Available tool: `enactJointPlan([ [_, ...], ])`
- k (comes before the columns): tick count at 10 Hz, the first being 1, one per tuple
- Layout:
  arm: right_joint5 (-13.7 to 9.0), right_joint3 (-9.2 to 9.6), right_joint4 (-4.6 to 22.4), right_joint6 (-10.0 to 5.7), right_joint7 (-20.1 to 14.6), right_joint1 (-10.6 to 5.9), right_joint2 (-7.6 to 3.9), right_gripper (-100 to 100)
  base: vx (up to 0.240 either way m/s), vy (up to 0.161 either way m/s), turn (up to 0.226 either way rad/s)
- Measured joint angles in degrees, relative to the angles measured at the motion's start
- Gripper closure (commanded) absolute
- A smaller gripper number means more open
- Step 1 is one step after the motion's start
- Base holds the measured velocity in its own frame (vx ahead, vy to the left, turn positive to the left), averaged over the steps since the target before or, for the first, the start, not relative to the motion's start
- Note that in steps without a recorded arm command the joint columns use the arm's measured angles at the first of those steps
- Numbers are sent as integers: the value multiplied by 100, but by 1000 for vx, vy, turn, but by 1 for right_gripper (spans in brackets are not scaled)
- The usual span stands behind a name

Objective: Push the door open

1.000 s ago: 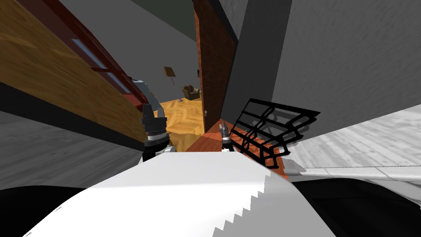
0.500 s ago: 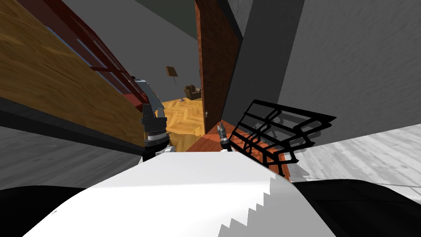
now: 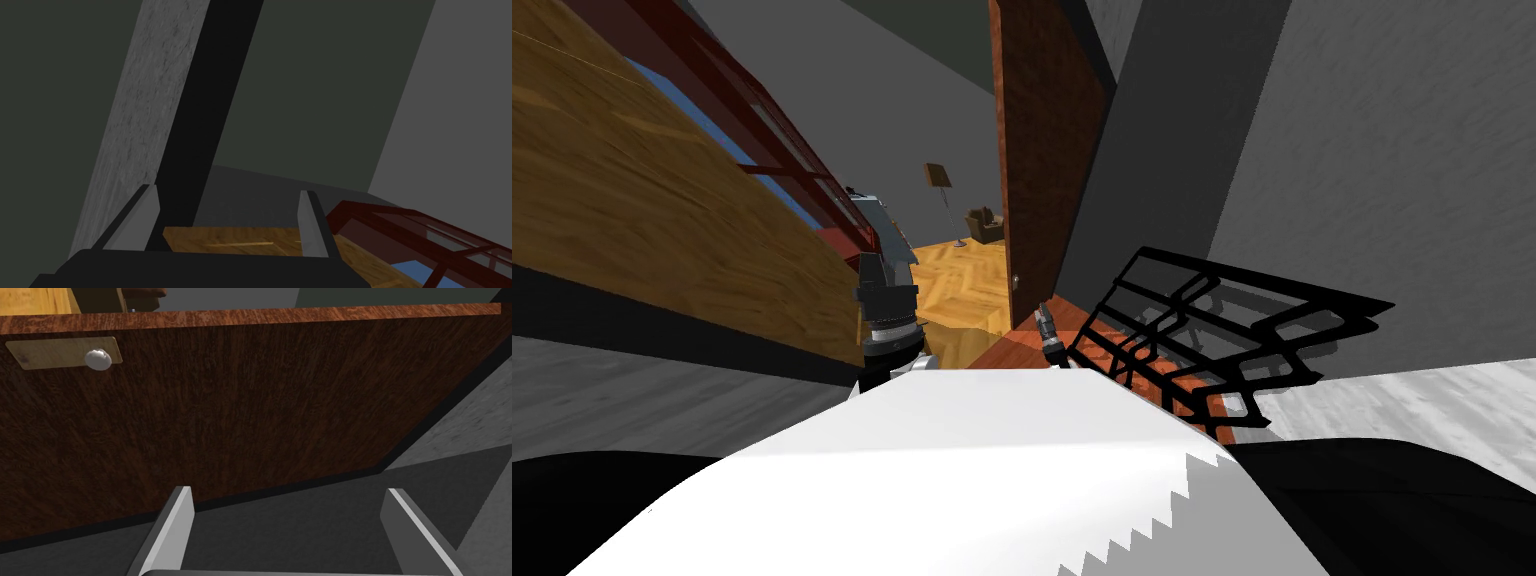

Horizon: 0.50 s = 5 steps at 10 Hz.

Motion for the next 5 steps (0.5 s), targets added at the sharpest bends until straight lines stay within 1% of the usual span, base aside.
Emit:
enactJointPlan([
  [1,-1,60,147,-6,-18,-52,-26,-100,126,-61,89],
  [2,7,121,263,-36,-21,-58,-34,-100,113,-45,55],
  [5,19,241,518,-71,-25,-123,-48,-100,98,-40,66],
])
